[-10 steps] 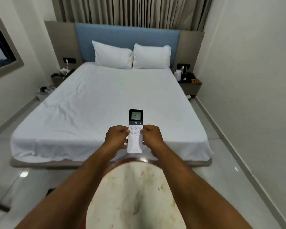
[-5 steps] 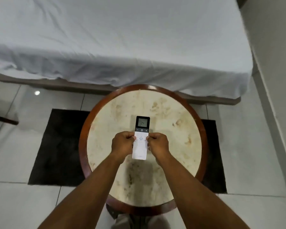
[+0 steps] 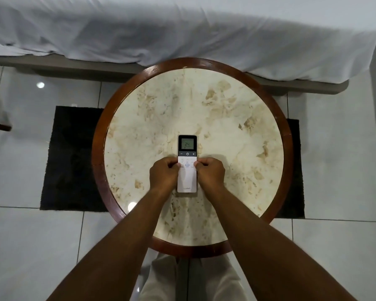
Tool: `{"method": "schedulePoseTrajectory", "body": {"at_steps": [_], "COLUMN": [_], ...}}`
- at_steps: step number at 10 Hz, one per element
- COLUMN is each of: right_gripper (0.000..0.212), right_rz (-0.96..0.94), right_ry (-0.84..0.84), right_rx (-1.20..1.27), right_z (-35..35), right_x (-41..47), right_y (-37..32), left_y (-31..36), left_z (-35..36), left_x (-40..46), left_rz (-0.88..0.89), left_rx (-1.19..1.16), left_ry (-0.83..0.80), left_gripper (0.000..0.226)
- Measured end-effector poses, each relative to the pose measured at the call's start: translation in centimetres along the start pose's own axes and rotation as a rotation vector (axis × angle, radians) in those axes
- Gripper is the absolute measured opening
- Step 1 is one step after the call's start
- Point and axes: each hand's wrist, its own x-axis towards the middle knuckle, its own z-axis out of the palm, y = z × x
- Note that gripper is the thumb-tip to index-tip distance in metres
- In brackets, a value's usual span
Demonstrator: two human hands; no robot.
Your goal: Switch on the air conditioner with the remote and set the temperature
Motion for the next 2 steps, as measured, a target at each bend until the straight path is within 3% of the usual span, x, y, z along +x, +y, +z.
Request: {"method": "schedulePoseTrajectory", "body": {"at_steps": [1, 2], "right_gripper": [0.015, 0.025], "right_rz": [-0.034, -0.107], "right_ry": [-0.005, -0.002], "right_rx": [-0.020, -0.148], "right_z": [-0.6, -2.8], "right_x": [-0.7, -2.5], "right_y": [-0.4, -1.9], "left_y": [0.4, 1.6], "left_z": [-0.8, -3.5], "left_x": [-0.5, -1.8], "left_rz": [0.067, 0.130], "left_rx": [0.133, 0.419], "left_ry": [-0.003, 0.025], "left_gripper": [0.021, 0.040]}}
